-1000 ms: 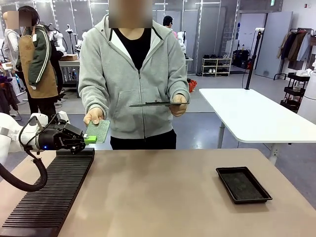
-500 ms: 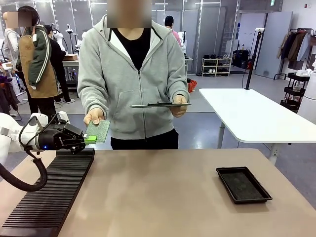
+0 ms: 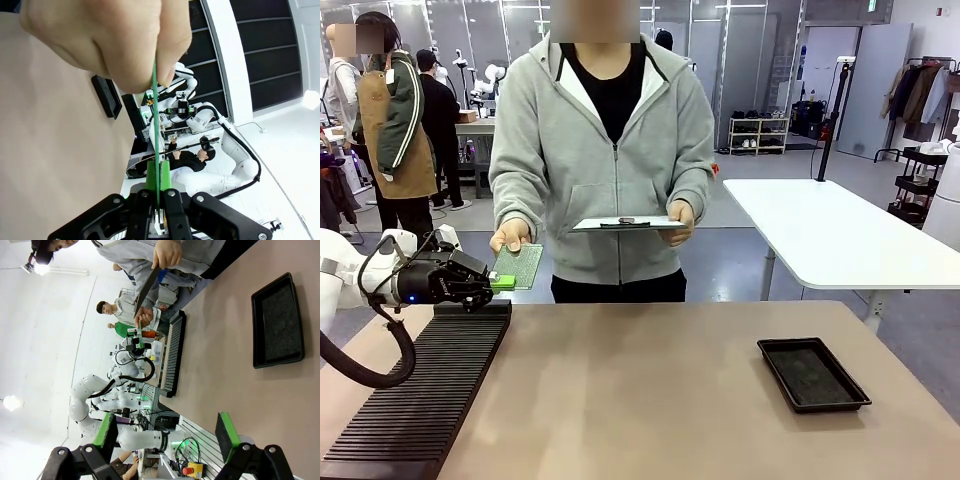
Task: Inspect the PCB.
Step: Release the Blank PCB you were holding.
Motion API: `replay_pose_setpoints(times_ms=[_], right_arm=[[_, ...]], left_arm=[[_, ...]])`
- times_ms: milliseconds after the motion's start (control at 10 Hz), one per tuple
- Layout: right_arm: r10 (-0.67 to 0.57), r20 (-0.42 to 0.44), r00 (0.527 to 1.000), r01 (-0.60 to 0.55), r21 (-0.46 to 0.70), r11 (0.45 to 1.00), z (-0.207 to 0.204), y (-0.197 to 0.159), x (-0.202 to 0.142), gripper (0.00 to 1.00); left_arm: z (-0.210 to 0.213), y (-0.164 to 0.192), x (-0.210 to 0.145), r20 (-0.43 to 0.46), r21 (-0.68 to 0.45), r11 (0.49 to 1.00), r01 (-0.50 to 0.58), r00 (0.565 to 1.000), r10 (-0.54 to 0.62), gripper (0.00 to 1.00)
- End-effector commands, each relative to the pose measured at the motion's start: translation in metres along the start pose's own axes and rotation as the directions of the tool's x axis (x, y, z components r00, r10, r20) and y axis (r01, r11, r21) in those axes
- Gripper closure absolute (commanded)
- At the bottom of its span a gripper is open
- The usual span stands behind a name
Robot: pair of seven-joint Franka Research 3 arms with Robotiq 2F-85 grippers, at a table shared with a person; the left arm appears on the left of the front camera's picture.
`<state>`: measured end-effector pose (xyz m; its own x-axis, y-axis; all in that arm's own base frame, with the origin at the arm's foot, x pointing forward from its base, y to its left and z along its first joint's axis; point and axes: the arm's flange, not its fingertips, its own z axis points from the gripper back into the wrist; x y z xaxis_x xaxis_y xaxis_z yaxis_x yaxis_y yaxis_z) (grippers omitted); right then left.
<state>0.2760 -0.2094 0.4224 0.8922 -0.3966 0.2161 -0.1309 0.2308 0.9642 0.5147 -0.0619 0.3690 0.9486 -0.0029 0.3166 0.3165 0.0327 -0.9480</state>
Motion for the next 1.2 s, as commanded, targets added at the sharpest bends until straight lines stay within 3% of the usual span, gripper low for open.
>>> replay_pose_setpoints(times_ms=[0, 100, 200, 300, 400, 600, 700, 900, 1100], right_arm=[[0.001, 0.0, 1.0, -0.001, 0.004, 1.0, 0.0004, 0.0005, -0.0007, 0.0], [0.001, 0.0, 1.0, -0.001, 0.004, 1.0, 0.0004, 0.0005, -0.0007, 0.0], [0.001, 0.0, 1.0, -0.001, 0.004, 1.0, 0.0004, 0.0005, -0.0007, 0.0], [0.001, 0.0, 1.0, -0.001, 0.004, 1.0, 0.0004, 0.0005, -0.0007, 0.0], [0.001, 0.0, 1.0, -0.001, 0.004, 1.0, 0.0004, 0.0005, -0.0007, 0.0], [0.001, 0.0, 1.0, -0.001, 0.004, 1.0, 0.0004, 0.0005, -0.0007, 0.0], [0.001, 0.0, 1.0, -0.001, 0.004, 1.0, 0.0004, 0.0005, -0.0007, 0.0], [0.001, 0.0, 1.0, -0.001, 0.004, 1.0, 0.0004, 0.0005, -0.0007, 0.0], [0.001, 0.0, 1.0, -0.001, 0.004, 1.0, 0.0004, 0.0005, -0.0007, 0.0]], left_arm=[[0.0014, 0.0002, -0.0033, -0.034, -0.001, 1.0, 0.025, 0.999, -0.025, 0.7], [0.0023, 0.0003, -0.0032, -0.038, -0.013, 1.0, 0.024, 0.999, -0.025, 0.61], [0.002, 0.0001, -0.0031, -0.042, -0.011, 1.0, 0.025, 0.999, -0.025, 0.34], [0.0029, 0.0005, -0.0028, -0.038, -0.011, 1.0, 0.02, 0.999, -0.02, 0.24], [0.0042, 0.0009, -0.0027, -0.034, -0.018, 1.0, 0.015, 0.999, -0.016, 0.0], [0.0042, 0.0011, -0.0024, -0.032, -0.021, 1.0, 0.016, 0.999, -0.017, 0.0], [0.0033, 0.0005, -0.0022, -0.032, -0.02, 1.0, 0.015, 0.999, -0.016, 0.18], [-0.0007, -0.0024, -0.0019, -0.03, -0.025, 1.0, 0.015, 0.999, -0.015, 0.0], [-0.0022, -0.0037, -0.0017, -0.041, -0.036, 0.999, 0.006, 0.999, -0.007, 0.0]])
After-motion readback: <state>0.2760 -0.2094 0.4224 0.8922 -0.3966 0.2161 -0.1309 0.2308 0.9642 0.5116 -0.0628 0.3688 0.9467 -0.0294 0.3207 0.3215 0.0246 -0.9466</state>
